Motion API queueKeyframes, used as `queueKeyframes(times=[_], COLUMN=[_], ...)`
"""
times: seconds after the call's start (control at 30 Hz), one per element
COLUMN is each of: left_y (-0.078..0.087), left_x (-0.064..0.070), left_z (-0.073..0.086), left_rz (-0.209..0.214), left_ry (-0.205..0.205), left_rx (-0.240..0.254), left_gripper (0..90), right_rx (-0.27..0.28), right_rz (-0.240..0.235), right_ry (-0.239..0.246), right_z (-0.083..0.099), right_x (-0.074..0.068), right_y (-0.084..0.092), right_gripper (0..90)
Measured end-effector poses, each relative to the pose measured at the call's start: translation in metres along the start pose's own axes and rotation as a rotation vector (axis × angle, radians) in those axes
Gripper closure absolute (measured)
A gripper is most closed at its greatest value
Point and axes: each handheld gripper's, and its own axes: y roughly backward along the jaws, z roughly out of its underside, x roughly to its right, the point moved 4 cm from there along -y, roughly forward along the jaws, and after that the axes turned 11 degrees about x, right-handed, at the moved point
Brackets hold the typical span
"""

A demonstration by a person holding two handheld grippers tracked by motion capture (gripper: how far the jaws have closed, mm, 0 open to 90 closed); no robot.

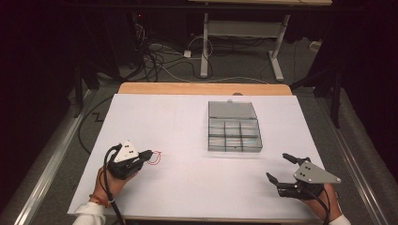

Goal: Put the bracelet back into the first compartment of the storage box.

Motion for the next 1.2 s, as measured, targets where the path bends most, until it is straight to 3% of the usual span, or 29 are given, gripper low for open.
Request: queueKeyframes(times=[0.4,0.6,0.93,0.97,1.2], left_y=[-0.026,-0.037,-0.058,-0.065,-0.079], left_x=[0.019,0.025,0.035,0.039,0.043], left_z=[-0.032,-0.041,-0.059,-0.064,-0.076], left_rz=[0.061,0.084,0.113,0.112,0.126], left_ry=[-0.056,-0.071,-0.083,-0.046,-0.056], left_rx=[0.04,0.047,0.074,0.116,0.125], left_gripper=[83.4,83.4,83.4,83.4,83.4], right_rx=[0.0,0.015,0.045,0.045,0.051], right_rz=[-0.038,-0.01,0.014,0.015,0.017], right_ry=[-0.04,-0.041,-0.058,-0.057,-0.051], right_z=[-0.001,-0.002,-0.005,-0.005,-0.005], right_x=[-0.002,0.0,0.003,0.003,0.004], right_y=[-0.003,-0.002,0.0,0.0,0.001], right_gripper=[16.4,16.4,17.0,17.0,17.1])
